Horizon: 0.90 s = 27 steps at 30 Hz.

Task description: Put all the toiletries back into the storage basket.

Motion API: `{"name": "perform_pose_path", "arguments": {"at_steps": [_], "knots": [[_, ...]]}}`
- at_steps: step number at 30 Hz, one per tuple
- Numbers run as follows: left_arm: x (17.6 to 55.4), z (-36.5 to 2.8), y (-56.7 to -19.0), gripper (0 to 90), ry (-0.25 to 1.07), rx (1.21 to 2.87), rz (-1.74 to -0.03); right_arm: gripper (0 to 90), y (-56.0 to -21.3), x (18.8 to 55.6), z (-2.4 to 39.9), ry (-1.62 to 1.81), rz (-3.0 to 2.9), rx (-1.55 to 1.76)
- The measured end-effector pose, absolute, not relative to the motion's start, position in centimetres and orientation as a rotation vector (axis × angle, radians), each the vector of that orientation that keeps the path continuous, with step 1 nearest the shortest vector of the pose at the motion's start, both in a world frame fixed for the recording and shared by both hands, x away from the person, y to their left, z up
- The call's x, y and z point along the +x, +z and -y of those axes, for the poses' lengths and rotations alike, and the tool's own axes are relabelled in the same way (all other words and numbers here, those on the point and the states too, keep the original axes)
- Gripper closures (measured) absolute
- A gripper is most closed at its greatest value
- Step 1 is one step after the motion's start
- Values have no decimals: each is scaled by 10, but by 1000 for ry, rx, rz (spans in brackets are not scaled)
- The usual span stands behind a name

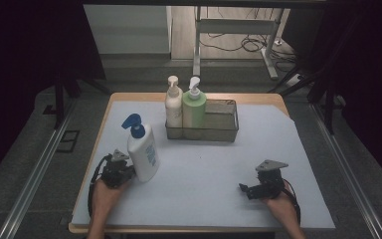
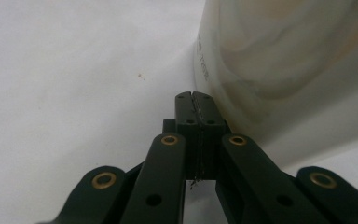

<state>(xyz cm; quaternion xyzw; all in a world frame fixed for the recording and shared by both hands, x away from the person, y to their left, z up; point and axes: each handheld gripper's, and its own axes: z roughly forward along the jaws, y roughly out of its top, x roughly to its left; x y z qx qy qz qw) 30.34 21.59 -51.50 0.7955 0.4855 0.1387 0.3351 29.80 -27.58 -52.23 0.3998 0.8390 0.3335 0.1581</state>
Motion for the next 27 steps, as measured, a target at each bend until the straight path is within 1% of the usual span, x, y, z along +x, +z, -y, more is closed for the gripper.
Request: {"name": "perform_pose_path", "arguments": {"at_steps": [14, 27], "knots": [[301, -212, -517, 895, 372, 2058, -1256, 0, -522, 298, 276, 952, -2401, 1147], [301, -196, -517, 895, 354, 2064, -1202, 0, -522, 298, 276, 952, -2401, 1147]]}}
